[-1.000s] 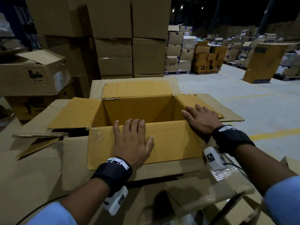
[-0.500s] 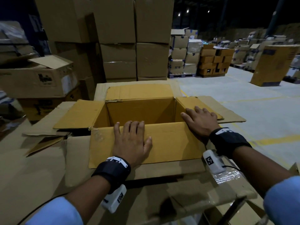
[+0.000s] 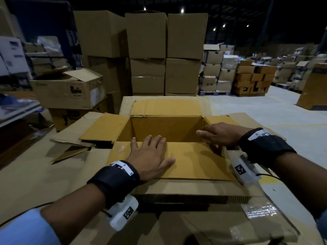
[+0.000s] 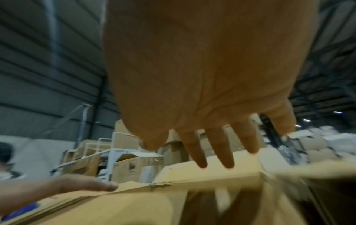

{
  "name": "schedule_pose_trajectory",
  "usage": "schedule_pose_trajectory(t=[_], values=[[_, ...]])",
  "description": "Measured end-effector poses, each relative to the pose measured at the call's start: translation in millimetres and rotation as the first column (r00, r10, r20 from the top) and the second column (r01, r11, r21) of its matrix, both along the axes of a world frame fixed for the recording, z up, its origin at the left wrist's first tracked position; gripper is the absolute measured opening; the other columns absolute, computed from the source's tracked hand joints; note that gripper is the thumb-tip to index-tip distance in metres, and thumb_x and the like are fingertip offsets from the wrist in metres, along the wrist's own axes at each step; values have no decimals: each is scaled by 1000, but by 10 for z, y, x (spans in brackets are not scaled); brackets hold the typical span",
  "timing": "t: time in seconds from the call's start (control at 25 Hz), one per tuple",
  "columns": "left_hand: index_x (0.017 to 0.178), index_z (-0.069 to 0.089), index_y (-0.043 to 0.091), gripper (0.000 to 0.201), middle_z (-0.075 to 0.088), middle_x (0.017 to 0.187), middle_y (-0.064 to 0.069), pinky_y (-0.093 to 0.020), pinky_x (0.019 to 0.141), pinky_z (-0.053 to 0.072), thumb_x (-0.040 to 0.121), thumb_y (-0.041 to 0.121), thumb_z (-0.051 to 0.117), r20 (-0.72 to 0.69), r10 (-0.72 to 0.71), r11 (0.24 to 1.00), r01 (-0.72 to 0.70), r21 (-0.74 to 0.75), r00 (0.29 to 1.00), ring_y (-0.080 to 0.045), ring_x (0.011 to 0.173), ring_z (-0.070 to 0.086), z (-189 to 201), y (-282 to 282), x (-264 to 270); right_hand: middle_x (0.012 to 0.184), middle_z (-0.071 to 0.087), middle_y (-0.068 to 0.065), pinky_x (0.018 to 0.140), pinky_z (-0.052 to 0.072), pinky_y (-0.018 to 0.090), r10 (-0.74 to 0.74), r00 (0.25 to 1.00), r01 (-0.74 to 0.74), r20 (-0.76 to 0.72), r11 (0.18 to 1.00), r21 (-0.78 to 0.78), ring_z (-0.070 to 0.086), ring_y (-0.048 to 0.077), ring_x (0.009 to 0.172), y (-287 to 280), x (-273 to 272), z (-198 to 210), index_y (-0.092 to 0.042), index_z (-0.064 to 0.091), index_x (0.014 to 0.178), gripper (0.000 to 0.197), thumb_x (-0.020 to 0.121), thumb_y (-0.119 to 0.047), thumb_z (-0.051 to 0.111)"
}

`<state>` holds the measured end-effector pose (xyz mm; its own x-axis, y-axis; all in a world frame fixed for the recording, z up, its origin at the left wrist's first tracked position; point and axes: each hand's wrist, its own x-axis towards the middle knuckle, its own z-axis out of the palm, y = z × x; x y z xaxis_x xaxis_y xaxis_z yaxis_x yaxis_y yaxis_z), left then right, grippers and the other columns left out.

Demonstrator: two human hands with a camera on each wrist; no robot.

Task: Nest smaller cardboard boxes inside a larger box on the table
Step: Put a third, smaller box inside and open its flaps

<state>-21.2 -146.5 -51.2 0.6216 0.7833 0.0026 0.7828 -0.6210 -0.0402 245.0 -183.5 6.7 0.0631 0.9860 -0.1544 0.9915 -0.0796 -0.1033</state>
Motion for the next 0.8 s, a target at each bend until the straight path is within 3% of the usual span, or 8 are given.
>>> schedule_pose_trajectory(t=[0.12,0.4,0.8], values=[[157,3,28,83,-6,166,4,-66,116,-2,91,76,17,-69,1,1000,-2,-11,998,-23,152,-7,255,-100,-92,119,63,5,97,46,42,95,995,-93,35,995,-41,58,21,102,-1,-143,108,-21,55,123,61,96,-66,25],[157,4,30,79,-9,166,4,-66,117,0,92,73,16,-130,28,999,-23,43,991,-23,152,-10,639,-230,-172,128,62,2,99,47,44,227,971,-222,80,973,-71,57,18,109,84,-223,111,-25,49,138,73,90,-73,23],[156,18,28,73,9,166,0,-68,116,6,96,68,28,-150,150,973,-118,200,977,-29,152,3,1080,290,167,146,50,9,107,39,44,222,959,-235,173,971,53,49,27,131,363,-252,604,-23,36,149,65,97,-62,32]])
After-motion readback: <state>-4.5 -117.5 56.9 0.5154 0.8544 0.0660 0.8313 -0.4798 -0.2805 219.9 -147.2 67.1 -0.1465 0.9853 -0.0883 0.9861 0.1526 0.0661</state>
